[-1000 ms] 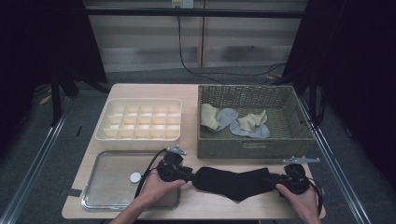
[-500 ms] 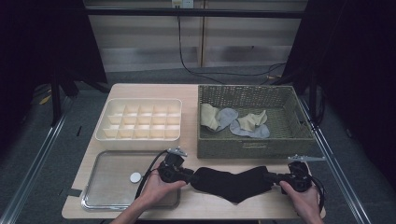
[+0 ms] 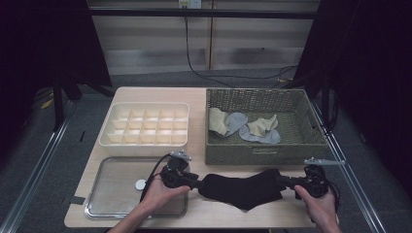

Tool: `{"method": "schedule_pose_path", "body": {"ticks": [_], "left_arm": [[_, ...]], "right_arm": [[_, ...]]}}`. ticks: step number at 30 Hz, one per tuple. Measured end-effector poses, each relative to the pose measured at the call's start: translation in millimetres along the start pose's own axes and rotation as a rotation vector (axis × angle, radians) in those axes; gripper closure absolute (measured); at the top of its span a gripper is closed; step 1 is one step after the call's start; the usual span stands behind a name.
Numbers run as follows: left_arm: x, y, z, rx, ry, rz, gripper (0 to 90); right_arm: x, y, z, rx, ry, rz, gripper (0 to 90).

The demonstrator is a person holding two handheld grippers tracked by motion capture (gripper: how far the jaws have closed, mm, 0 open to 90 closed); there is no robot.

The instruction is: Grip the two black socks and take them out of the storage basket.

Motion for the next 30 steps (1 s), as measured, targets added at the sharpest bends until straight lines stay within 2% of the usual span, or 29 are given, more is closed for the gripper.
{"method": "schedule_pose_path", "body": {"ticks": [1,4,7,9,15,18,21,22,25,26,27,30], "left_arm": [[0.1,-0.3,0.2,-0.01,-0.005,-0.014,56.9],[0.5,0.7,-1.4,-0.01,0.009,0.003,57.6],[-0.1,1.6,-3.1,-0.012,0.016,0.007,58.9],[-0.3,2.5,-3.9,-0.01,0.027,0.013,61.9],[-2.5,7.4,-3.0,0.003,0.035,0.043,68.6],[-3.2,9.0,-3.4,0.006,0.039,0.052,72.9],[-4.8,9.6,-4.4,0.002,0.039,0.052,76.4],[-5.4,8.7,-3.8,0.001,0.047,0.057,76.7],[-6.7,8.6,-4.2,-0.009,0.037,0.051,77.3],[-7.2,8.8,-4.9,-0.004,0.035,0.051,77.3],[-7.9,8.0,-5.1,-0.005,0.048,0.06,77.3],[-8.5,7.4,-5.5,-0.015,0.04,0.054,77.1]], "right_arm": [[0.7,-1.3,0.4,-0.001,-0.006,-0.004,82.4],[1.4,-2.5,0.4,0.001,-0.003,-0.004,82.3],[-4.4,4.5,-0.4,-0.015,0.003,0.045,82.1],[-9.5,8.6,-1.5,-0.045,0.002,0.08,81.6],[-18.0,12.3,-3.5,-0.078,0.008,0.125,79.4],[-20.8,11.3,-2.7,-0.088,0.01,0.133,73.4],[-26.9,4.3,-2.6,-0.13,0.021,0.142,63.5],[-29.7,2.1,-3.2,-0.126,0.029,0.141,62.2],[-37.4,0.5,-4.2,-0.122,0.039,0.152,60.0],[-39.0,1.2,-4.1,-0.108,0.041,0.154,58.9],[-39.5,1.8,-3.2,-0.108,0.042,0.156,58.4],[-38.5,5.6,-0.3,-0.108,0.037,0.16,58.5]]}}
Point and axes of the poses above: each handheld gripper's, and its own axes: y roughly forward along the jaws, x roughly out of its top, z roughly to its left, the point moved 2 cm from there along y, roughly forward along the jaws, and after that the axes turned 1 degree about -z, right-handed, at the moved point
